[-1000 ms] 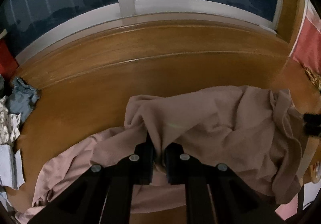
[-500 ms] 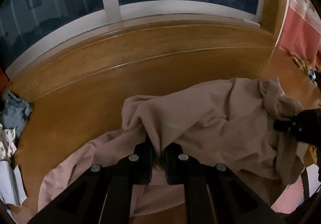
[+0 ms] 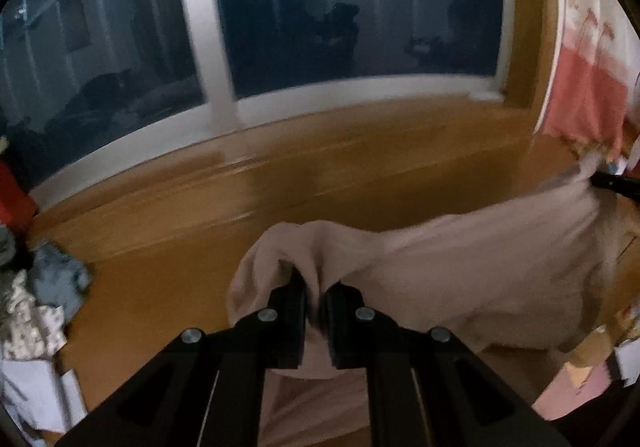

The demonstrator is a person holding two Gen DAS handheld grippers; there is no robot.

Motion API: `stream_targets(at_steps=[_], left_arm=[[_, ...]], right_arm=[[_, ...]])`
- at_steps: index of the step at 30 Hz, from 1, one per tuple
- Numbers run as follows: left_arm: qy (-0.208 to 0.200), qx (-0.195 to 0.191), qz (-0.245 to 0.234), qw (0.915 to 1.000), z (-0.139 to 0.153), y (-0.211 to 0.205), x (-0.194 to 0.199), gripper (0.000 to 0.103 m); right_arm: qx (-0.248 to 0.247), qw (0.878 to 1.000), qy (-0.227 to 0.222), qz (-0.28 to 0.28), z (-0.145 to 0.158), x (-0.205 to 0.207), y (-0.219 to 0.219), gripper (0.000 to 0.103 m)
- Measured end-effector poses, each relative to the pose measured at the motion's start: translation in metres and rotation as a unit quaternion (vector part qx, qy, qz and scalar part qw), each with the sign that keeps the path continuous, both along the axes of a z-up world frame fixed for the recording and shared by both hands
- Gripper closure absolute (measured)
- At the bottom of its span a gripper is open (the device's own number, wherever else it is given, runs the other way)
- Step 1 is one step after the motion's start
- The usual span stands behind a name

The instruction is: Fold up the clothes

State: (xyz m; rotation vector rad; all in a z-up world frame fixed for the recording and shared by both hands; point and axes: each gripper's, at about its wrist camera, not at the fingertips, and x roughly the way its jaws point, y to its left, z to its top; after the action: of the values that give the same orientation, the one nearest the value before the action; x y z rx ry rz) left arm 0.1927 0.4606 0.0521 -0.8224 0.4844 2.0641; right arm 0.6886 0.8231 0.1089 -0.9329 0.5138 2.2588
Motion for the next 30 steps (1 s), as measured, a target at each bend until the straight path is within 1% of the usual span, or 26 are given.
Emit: stream_targets(at_steps=[2, 4, 5, 7, 10, 12, 13, 14, 15, 16, 18, 20, 21, 23, 25, 26, 27, 28, 29, 30], left_arm=[[-0.006, 0.004, -0.013, 0.9999, 0.000, 0.026, 0.001, 0.096], [0.001, -0.009, -0.027, 0.9996, -0.008, 0.056, 0.000, 0.096], [0.004, -0.017, -0.030, 0.9994, -0.014, 0.070, 0.000, 0.096], [0.007, -0.026, -0.020, 0.9994, -0.029, 0.100, -0.007, 0.093], [-0.020, -0.044, -0.010, 0.9988, -0.054, 0.137, -0.022, 0.092], [-0.029, -0.065, -0.005, 0.9975, -0.070, 0.157, -0.032, 0.087], [-0.030, -0.078, -0.002, 0.9965, -0.078, 0.166, -0.036, 0.078], [-0.027, -0.093, 0.006, 0.9953, -0.084, 0.174, -0.040, 0.071], [-0.026, -0.105, 0.017, 0.9939, -0.088, 0.178, -0.043, 0.068], [-0.031, -0.117, 0.033, 0.9921, -0.092, 0.181, -0.046, 0.066], [-0.050, -0.113, 0.040, 0.9915, -0.092, 0.179, -0.045, 0.063], [-0.075, -0.097, 0.041, 0.9916, -0.089, 0.169, -0.040, 0.041], [-0.083, -0.090, 0.044, 0.9915, -0.086, 0.162, -0.038, 0.037], [-0.092, -0.080, 0.052, 0.9912, -0.079, 0.150, -0.032, 0.036], [-0.086, -0.072, 0.060, 0.9918, -0.069, 0.135, -0.024, 0.035], [-0.081, -0.068, 0.065, 0.9923, -0.064, 0.128, -0.020, 0.031], [-0.074, -0.065, 0.070, 0.9927, -0.060, 0.120, -0.016, 0.029], [-0.064, -0.066, 0.078, 0.9927, -0.056, 0.111, -0.013, 0.027], [-0.057, -0.068, 0.087, 0.9923, -0.055, 0.106, -0.011, 0.027], [-0.053, -0.071, 0.096, 0.9914, -0.055, 0.099, -0.009, 0.027]], right_arm=[[0.012, 1.000, -0.011, -0.007, 0.009, 0.004, 0.016, 0.099], [0.018, 0.999, -0.025, -0.014, 0.006, -0.008, 0.027, 0.099], [0.016, 0.999, -0.032, -0.017, 0.001, -0.014, 0.036, 0.099], [0.002, 0.999, -0.043, -0.024, -0.012, -0.025, 0.055, 0.099], [-0.016, 0.998, -0.056, -0.035, -0.037, -0.048, 0.086, 0.099], [-0.029, 0.997, -0.062, -0.036, -0.055, -0.060, 0.110, 0.099], [-0.040, 0.996, -0.066, -0.037, -0.067, -0.065, 0.121, 0.099], [-0.054, 0.995, -0.072, -0.036, -0.080, -0.072, 0.133, 0.099], [-0.067, 0.994, -0.079, -0.038, -0.091, -0.077, 0.141, 0.099], [-0.080, 0.992, -0.086, -0.037, -0.097, -0.078, 0.143, 0.098], [-0.098, 0.990, -0.098, -0.033, -0.105, -0.075, 0.142, 0.097], [-0.101, 0.988, -0.110, -0.033, -0.103, -0.068, 0.135, 0.094], [-0.101, 0.988, -0.115, -0.036, -0.099, -0.063, 0.131, 0.094], [-0.097, 0.987, -0.117, -0.044, -0.086, -0.052, 0.121, 0.094], [-0.093, 0.990, -0.102, -0.038, -0.071, -0.043, 0.108, 0.093], [-0.089, 0.991, -0.095, -0.030, -0.063, -0.040, 0.099, 0.090], [-0.084, 0.992, -0.089, -0.017, -0.054, -0.039, 0.088, 0.088], [-0.079, 0.993, -0.087, -0.002, -0.049, -0.040, 0.076, 0.080], [-0.073, 0.993, -0.087, 0.016, -0.046, -0.043, 0.063, 0.073], [-0.068, 0.993, -0.088, 0.033, -0.042, -0.046, 0.050, 0.071]])
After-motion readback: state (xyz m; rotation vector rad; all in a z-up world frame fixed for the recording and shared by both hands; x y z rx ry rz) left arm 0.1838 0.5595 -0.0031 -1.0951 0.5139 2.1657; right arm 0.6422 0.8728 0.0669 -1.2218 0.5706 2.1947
